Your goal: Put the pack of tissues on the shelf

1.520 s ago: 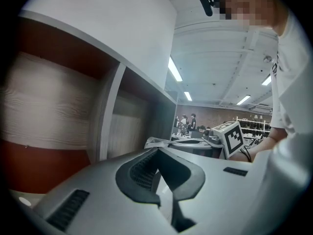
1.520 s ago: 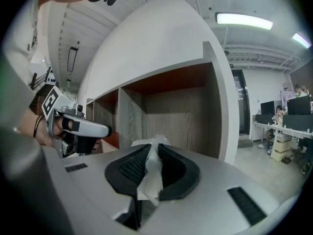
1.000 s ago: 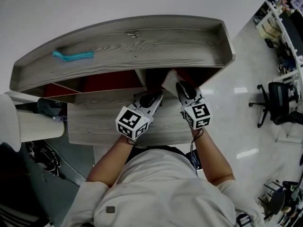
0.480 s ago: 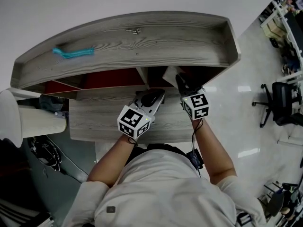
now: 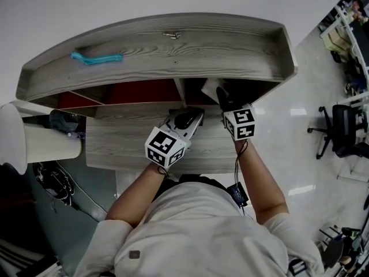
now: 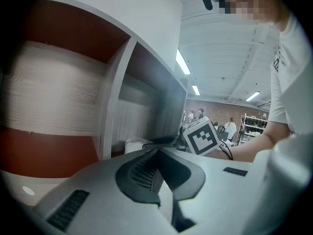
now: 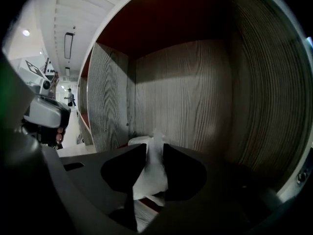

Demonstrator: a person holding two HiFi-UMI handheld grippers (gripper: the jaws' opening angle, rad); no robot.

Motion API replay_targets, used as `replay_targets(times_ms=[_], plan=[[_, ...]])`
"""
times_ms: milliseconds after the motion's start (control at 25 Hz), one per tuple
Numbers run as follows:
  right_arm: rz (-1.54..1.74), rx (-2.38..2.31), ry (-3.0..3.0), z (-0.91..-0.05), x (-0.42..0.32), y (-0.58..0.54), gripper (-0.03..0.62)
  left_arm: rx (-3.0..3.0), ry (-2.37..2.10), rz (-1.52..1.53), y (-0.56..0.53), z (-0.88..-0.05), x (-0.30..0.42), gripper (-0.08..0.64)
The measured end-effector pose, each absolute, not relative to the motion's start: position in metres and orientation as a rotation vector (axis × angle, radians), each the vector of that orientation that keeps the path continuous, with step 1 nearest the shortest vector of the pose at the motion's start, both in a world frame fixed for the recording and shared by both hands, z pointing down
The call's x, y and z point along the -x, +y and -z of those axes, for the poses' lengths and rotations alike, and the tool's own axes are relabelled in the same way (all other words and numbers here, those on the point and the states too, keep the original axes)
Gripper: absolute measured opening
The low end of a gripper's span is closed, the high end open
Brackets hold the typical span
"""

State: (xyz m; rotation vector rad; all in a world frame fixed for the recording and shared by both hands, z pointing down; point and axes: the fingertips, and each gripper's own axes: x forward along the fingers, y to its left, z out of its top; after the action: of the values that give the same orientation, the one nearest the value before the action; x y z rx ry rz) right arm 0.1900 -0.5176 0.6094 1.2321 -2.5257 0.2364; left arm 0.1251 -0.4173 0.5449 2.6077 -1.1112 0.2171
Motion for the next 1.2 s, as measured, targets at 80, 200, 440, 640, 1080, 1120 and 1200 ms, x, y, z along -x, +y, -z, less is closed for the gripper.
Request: replay_targets(times_ms=[80, 200, 440, 640, 1080, 1120, 1200], plan=[[-0.223, -1.252, -2.519, -0.607, -0.191, -0.518, 0.172, -2.608, -1.112, -0.215, -0.416, -0.544, -0.124, 0.015], [-0.202, -1.29, -2.519, -0.6, -0.196, -0.517, 0.231, -2.614, -1.102, -0.21, -0.412, -0.542, -0.126, 0.017], [-0.168, -1.359, -2.529, -0.576, -0.204, -0.504, 0.253, -2.641, -1.073, -0.195, -0.402, -0.533, -0.126, 0.015], [-0.167, -1.405, -2.53, -0.56, -0.208, -0.478, 0.253, -2.666, -1.048, -0.17, -0.393, -0.522, -0.124, 0.015], [-0.181, -1.486, -2.527, -0.536, -0.206, -0.411, 0.224, -2.744, -0.941, -0.123, -0.367, -0.497, -0.121, 0.015], [-0.185, -1.487, -2.524, -0.536, -0.204, -0.404, 0.212, -2.748, -0.93, -0.121, -0.365, -0.496, -0.12, 0.017], [-0.2, -1.494, -2.514, -0.538, -0.2, -0.39, 0.195, -2.753, -0.907, -0.125, -0.36, -0.495, -0.116, 0.017]])
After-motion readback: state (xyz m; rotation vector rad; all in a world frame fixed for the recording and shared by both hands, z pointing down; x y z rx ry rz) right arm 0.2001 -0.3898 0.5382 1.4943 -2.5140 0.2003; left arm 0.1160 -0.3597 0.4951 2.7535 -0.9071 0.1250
